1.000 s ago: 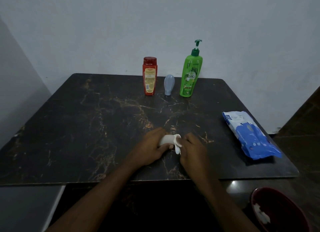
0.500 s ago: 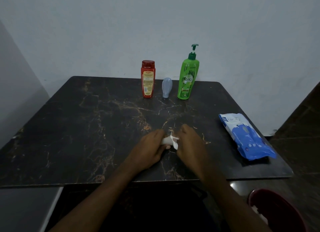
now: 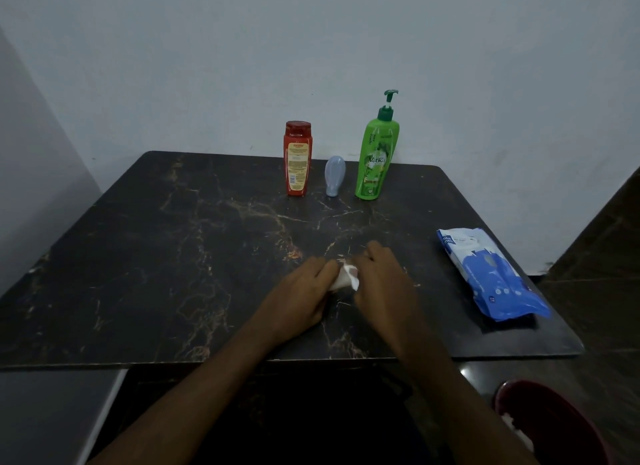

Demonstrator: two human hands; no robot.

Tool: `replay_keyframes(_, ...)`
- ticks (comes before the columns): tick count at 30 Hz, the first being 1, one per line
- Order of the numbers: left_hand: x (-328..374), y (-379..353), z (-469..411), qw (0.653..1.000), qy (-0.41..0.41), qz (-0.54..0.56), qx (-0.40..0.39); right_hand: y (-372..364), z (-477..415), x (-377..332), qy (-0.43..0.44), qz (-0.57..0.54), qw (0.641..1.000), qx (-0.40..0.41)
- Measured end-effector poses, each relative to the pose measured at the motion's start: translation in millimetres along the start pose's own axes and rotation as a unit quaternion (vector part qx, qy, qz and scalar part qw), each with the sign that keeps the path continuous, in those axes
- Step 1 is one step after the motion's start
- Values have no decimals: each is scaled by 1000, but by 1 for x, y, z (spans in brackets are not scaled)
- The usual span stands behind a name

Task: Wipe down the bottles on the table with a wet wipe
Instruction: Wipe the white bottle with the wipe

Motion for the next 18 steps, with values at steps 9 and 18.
replay_keyframes(9, -8, -10, -1, 997, 66, 33, -6, -23, 27, 4, 1, -61, 994, 87)
replay_keyframes(18, -10, -15, -2, 999, 47, -8, 1, -5, 3, 1, 34, -51, 998, 28)
Point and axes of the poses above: each hand's wrist, its own z-axis away from the middle knuckle, its own y-axis out of the back of the hand, x = y × z, the point moved 1 cm from there along -z, towards the middle knuckle, and after that the axes turned 6 degrees about -y, right-handed, at the moved point
